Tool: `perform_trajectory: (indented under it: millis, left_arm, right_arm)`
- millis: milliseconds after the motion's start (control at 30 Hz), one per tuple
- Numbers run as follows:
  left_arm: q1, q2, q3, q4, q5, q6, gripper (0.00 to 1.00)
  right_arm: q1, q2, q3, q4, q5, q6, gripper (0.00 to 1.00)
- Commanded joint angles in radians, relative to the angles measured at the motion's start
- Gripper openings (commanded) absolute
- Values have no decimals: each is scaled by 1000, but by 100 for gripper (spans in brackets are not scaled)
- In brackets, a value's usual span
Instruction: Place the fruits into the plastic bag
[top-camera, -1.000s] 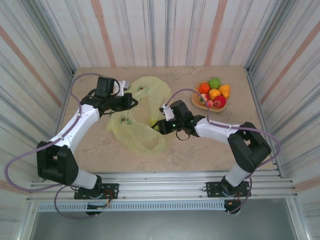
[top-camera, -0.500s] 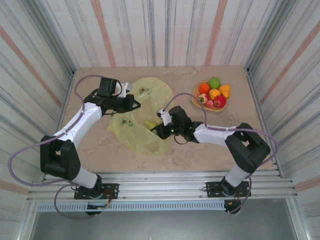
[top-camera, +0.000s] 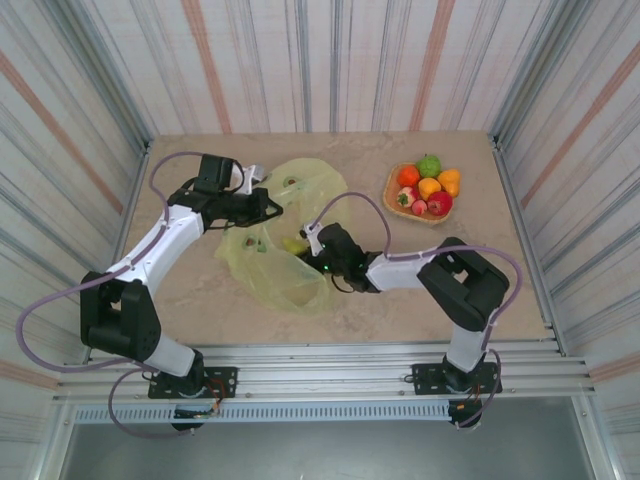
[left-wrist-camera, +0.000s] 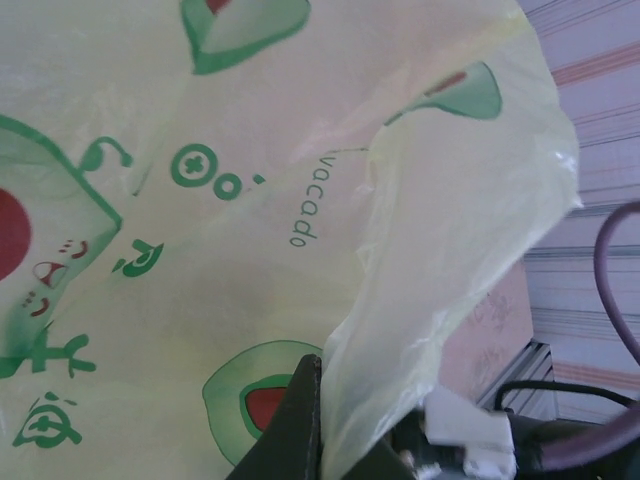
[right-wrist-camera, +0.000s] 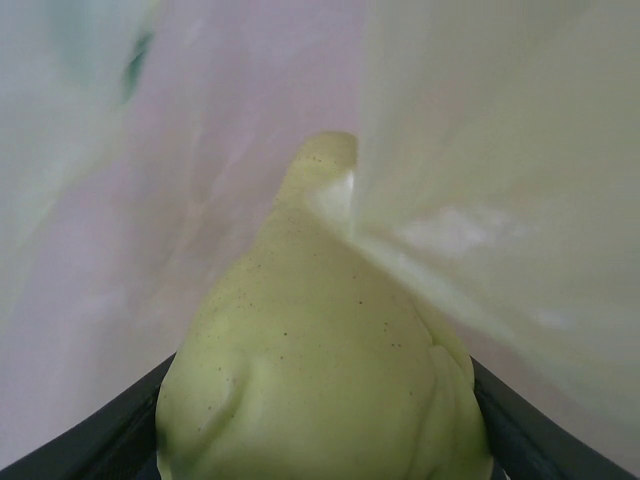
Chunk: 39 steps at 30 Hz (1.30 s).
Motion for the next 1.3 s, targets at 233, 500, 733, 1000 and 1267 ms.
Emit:
perform_trajectory:
  millis: [233, 500, 733, 1000, 1267]
  left_arm:
    - [-25, 0, 0, 57, 78, -55, 0]
    - [-25, 16, -17, 104, 112, -95, 0]
    - [-9, 20, -21, 115, 129, -112, 0]
    - [9, 14, -23, 118, 136, -115, 0]
    - [26, 12, -23, 101, 110, -96, 0]
  right_arm:
    - [32, 81, 100, 62, 311, 306, 49]
    - [26, 126, 196, -31, 247, 453, 56]
    - [-16, 151, 247, 24, 65, 519, 72]
    - [-49, 199, 254, 146, -187, 538, 84]
    - [-68, 74, 156, 32, -149, 436, 76]
